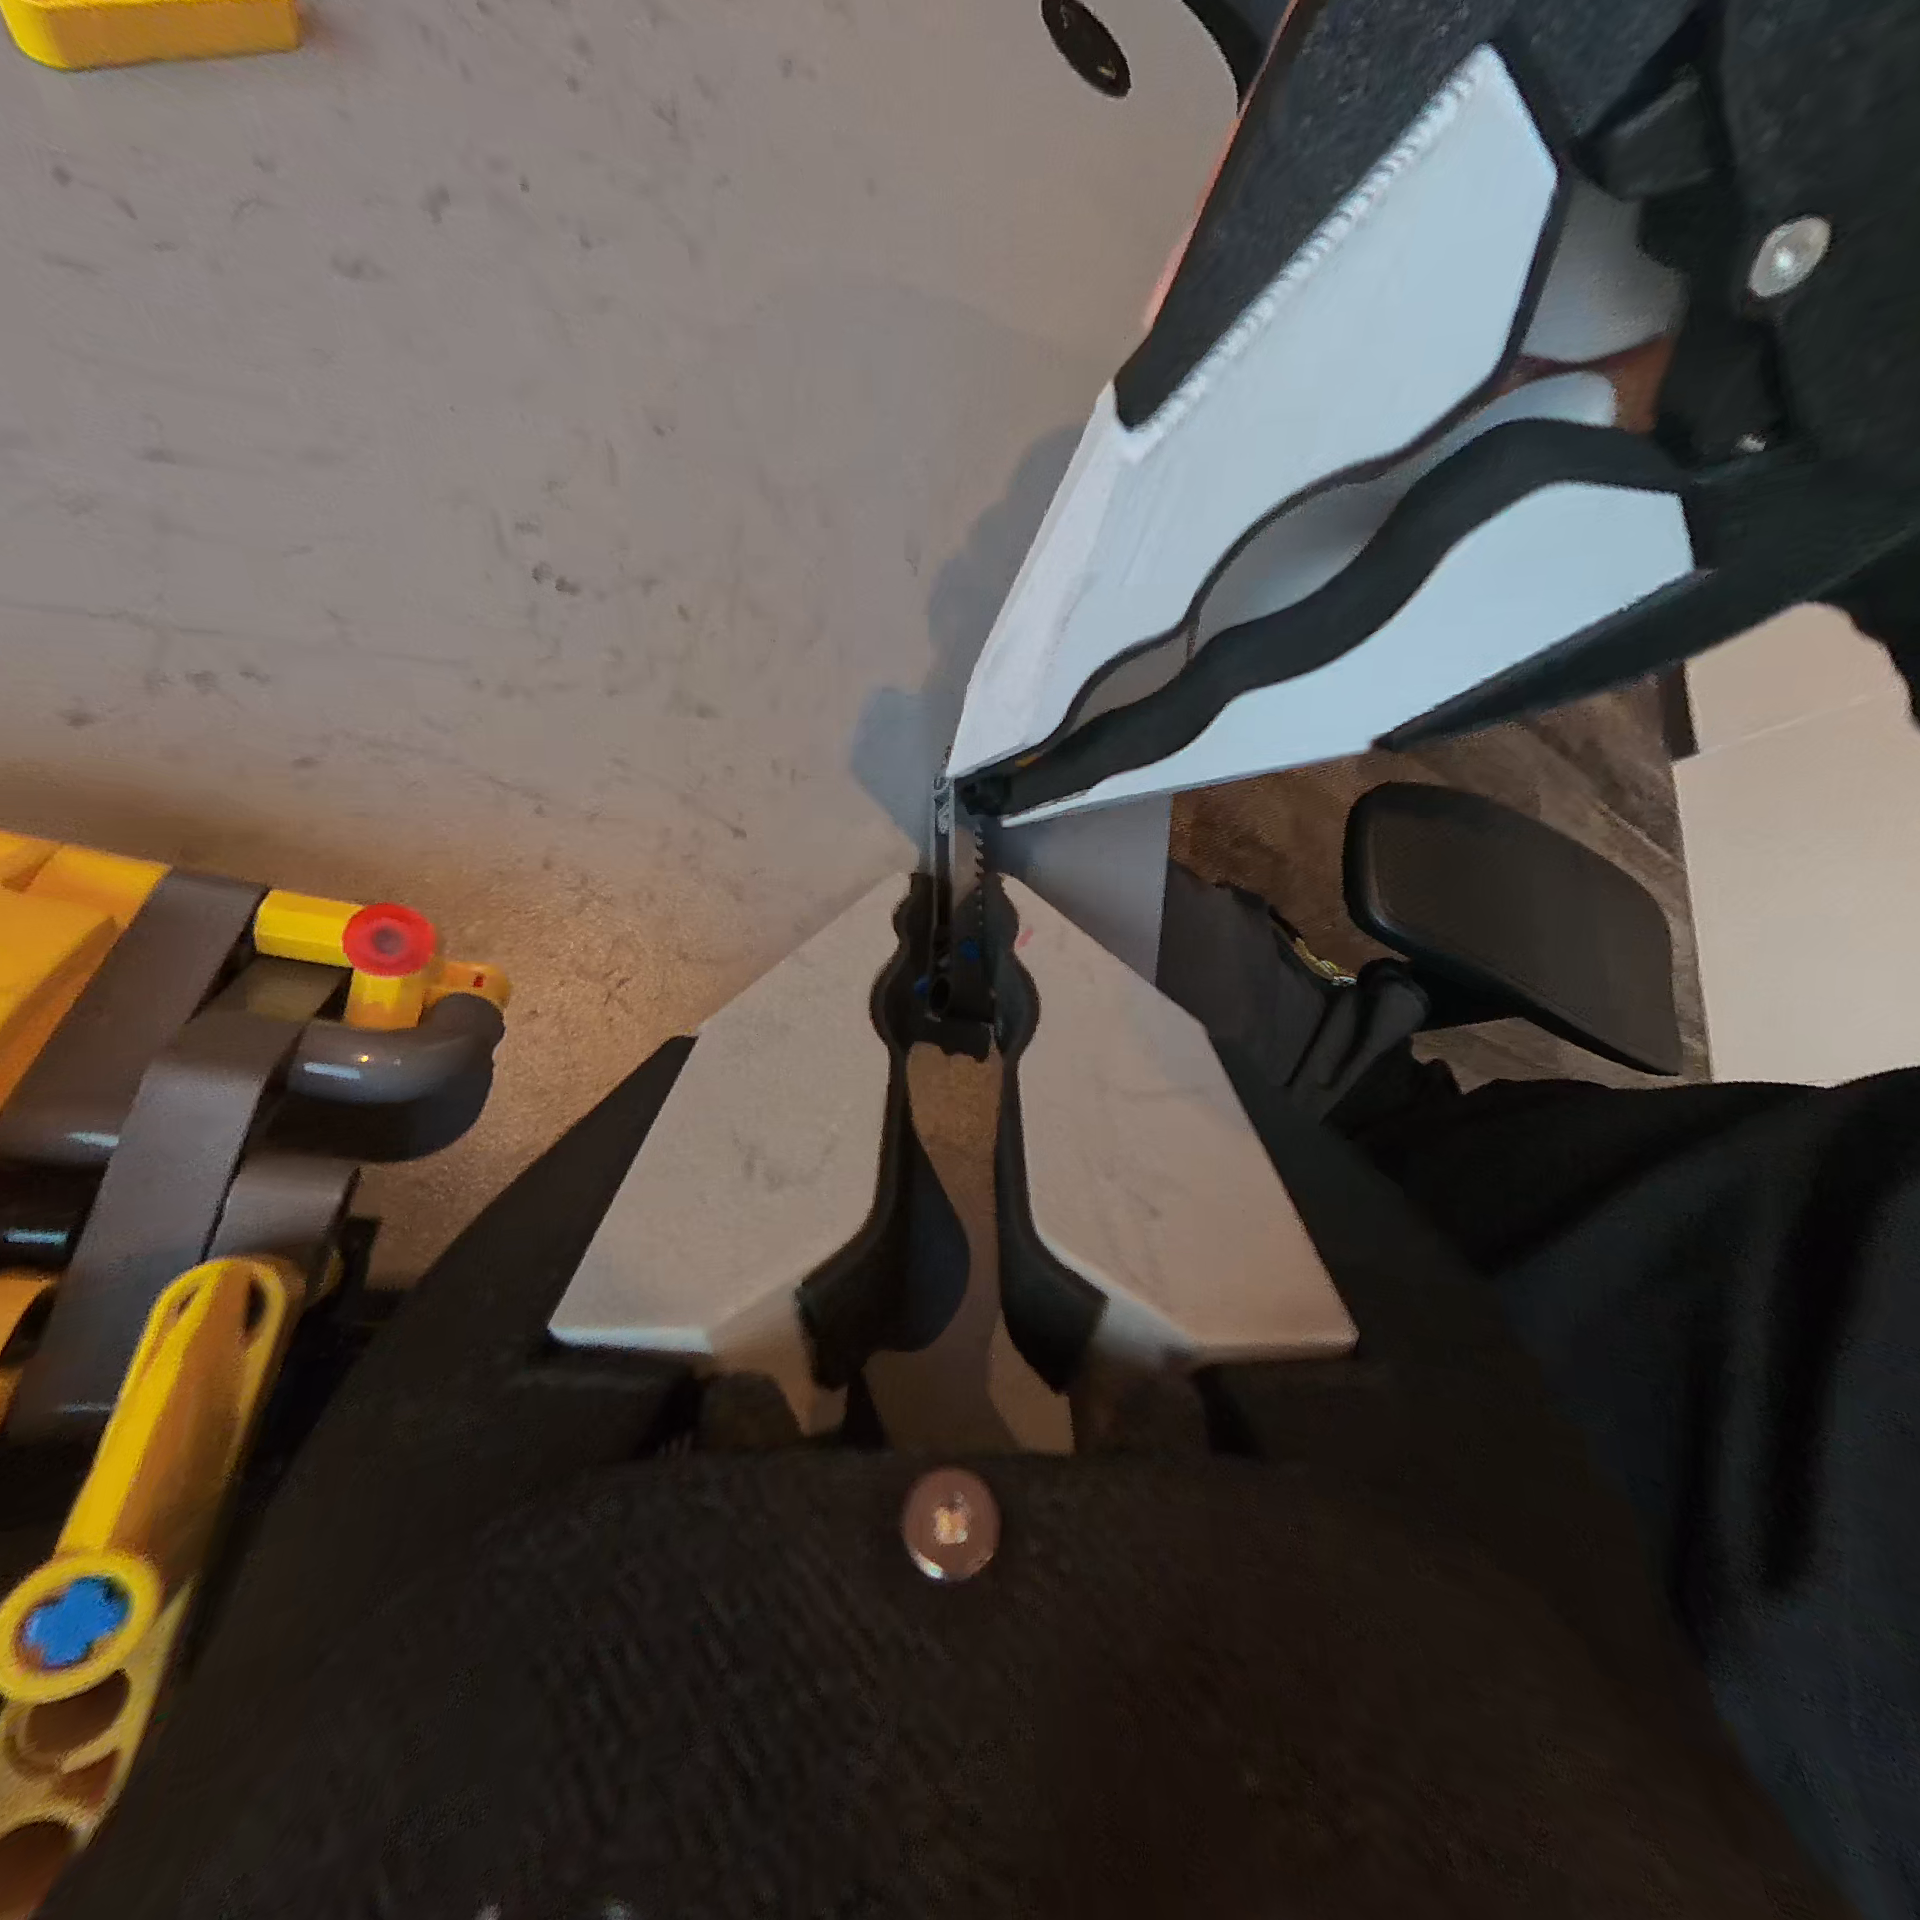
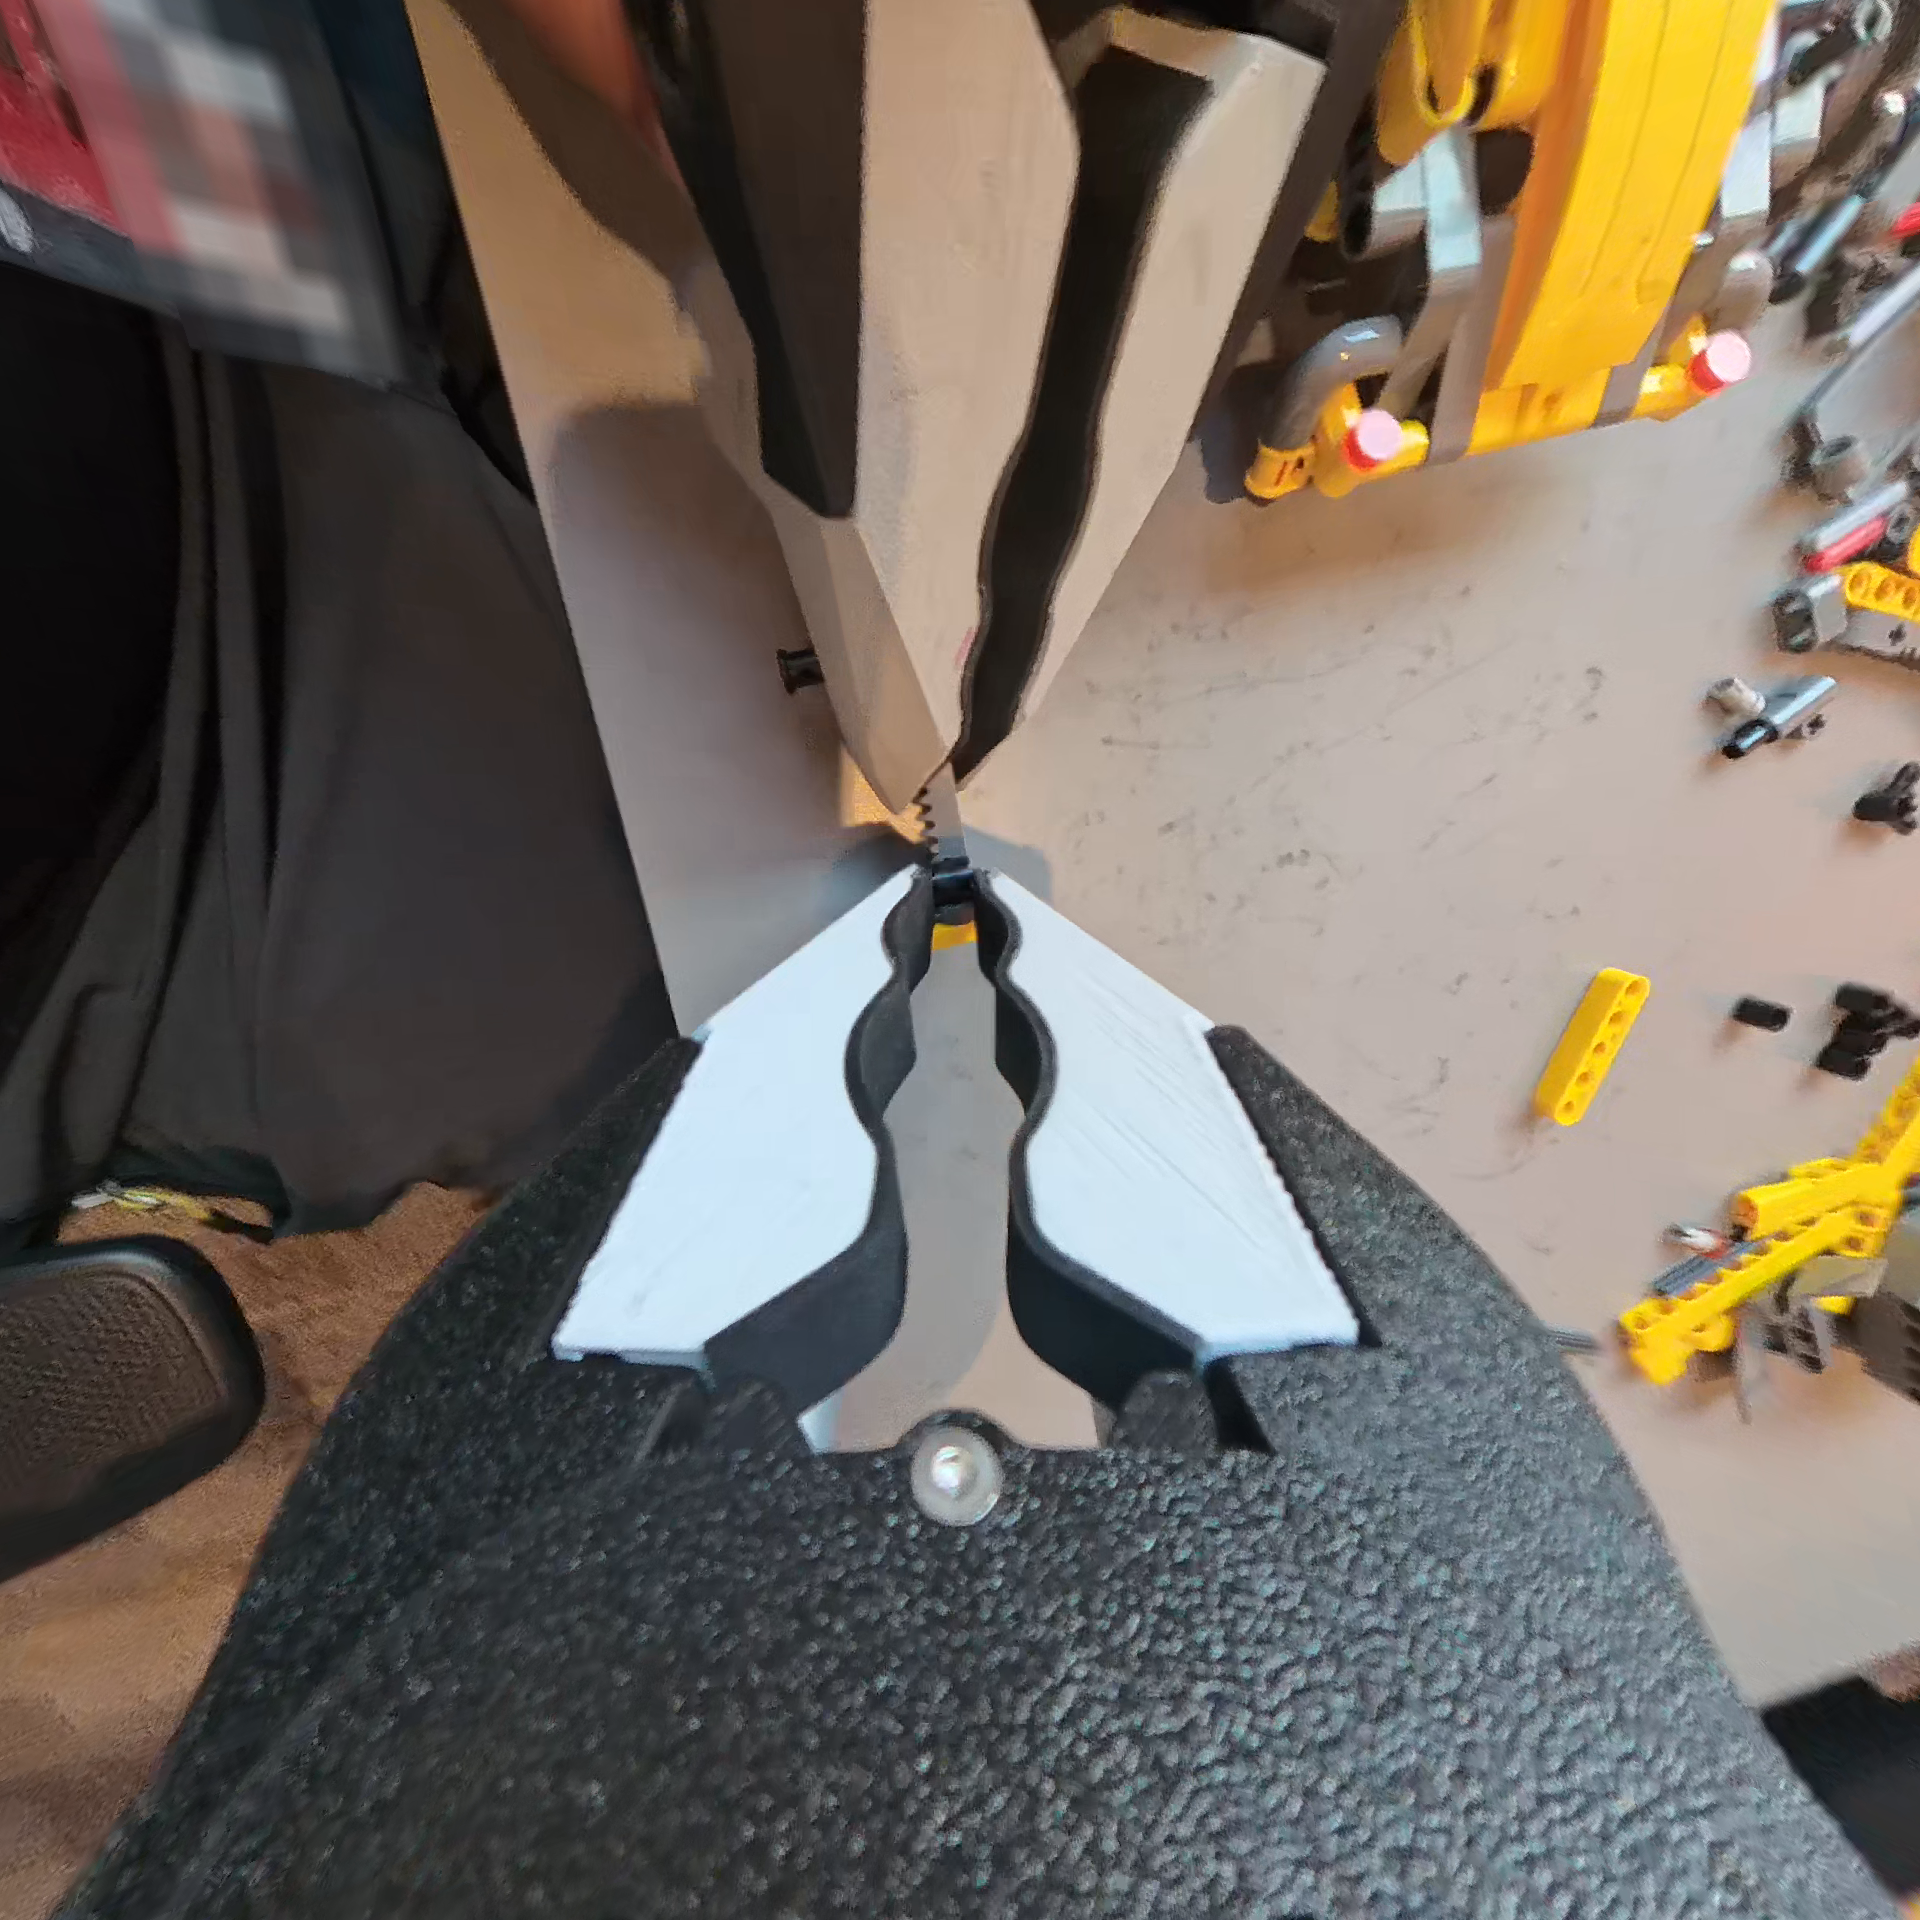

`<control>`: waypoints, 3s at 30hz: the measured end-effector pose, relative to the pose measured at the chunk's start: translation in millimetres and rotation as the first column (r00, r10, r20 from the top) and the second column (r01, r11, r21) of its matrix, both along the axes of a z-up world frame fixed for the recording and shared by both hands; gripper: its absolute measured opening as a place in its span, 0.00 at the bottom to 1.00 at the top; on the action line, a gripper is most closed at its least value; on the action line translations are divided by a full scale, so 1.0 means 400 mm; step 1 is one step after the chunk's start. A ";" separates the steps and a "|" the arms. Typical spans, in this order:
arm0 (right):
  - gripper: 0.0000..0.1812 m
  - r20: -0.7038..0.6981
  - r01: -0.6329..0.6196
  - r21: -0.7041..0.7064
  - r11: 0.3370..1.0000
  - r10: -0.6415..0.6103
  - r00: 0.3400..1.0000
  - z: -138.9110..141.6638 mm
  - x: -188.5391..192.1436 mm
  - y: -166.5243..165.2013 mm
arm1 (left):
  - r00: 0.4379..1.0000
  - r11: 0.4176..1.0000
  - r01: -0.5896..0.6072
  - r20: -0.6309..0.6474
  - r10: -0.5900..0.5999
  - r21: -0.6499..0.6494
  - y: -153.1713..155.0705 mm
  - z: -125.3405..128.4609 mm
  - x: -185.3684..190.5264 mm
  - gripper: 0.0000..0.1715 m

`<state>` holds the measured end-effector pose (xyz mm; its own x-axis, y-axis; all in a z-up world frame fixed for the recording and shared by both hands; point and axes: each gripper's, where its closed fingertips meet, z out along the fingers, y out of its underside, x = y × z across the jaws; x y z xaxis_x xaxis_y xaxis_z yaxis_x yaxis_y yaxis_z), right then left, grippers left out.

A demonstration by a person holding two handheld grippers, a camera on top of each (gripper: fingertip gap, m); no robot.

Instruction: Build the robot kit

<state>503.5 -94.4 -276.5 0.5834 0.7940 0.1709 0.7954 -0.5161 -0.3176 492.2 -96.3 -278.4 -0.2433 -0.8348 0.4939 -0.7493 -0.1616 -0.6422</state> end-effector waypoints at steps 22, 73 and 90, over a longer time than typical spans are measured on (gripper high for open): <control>0.26 -0.147 0.035 0.516 0.856 0.048 0.988 0.219 -0.059 -0.078 | 0.994 0.675 0.100 0.100 -0.040 -0.731 -0.105 0.250 -0.111 0.04; 0.22 -0.593 0.656 0.112 0.747 -0.480 0.647 0.021 0.110 0.108 | 0.772 0.879 -0.476 0.464 0.435 -0.033 0.234 0.139 -0.430 0.04; 0.22 -0.989 0.688 0.112 0.717 0.015 0.146 0.268 0.184 0.073 | 0.764 0.900 -0.434 0.519 0.384 -0.026 0.194 0.150 -0.412 0.04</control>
<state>576.9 -65.1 -169.4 0.7528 0.4587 -0.4722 -0.4652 -0.1369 -0.8746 327.4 -18.7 -218.4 -0.0590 -0.9463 0.3180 -0.1959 -0.3014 -0.9332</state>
